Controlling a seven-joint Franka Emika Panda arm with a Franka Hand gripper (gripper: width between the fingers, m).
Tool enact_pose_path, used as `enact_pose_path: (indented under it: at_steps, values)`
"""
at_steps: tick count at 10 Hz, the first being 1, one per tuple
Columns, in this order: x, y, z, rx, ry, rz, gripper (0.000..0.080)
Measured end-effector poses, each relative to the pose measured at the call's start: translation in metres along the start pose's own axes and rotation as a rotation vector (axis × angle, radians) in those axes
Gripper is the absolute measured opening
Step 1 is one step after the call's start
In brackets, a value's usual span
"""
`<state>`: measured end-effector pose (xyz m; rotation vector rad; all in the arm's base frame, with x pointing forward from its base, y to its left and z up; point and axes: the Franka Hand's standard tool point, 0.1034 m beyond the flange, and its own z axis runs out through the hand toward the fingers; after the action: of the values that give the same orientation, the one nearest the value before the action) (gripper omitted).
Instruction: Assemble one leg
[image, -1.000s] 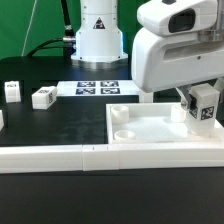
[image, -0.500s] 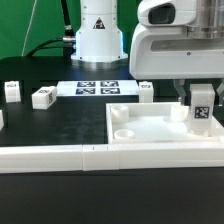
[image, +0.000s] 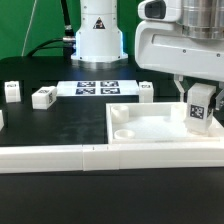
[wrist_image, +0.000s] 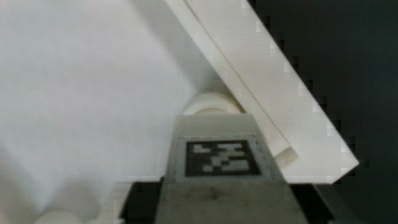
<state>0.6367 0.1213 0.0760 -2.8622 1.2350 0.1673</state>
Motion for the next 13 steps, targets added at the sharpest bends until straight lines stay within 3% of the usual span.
enact_pose_path:
  at_steps: [3,5,6,7,8,9,13]
  values:
    - [0.0001,-0.0004,-0.0003,0.005,-0.006,0.248,0.0290]
    - [-0.0003,-0.0007,-0.0002,0.005,-0.007,0.267,0.0290]
    - [-0.0005,-0.0009,-0.0002,0.006,-0.007,0.240,0.0369]
    - [-0.0006,-0.0009,-0.0002,0.006,-0.007,0.239,0.0549]
    - [0.0006,-0.0003,-0.0004,0.006,-0.006,0.180,0.0549]
    - [0.0023,0.0004,-0.0007,0.007,-0.004,0.026,0.0628]
    - [-0.0030,-0.0031,-0.0002,0.005,-0.002,-0.490,0.0648]
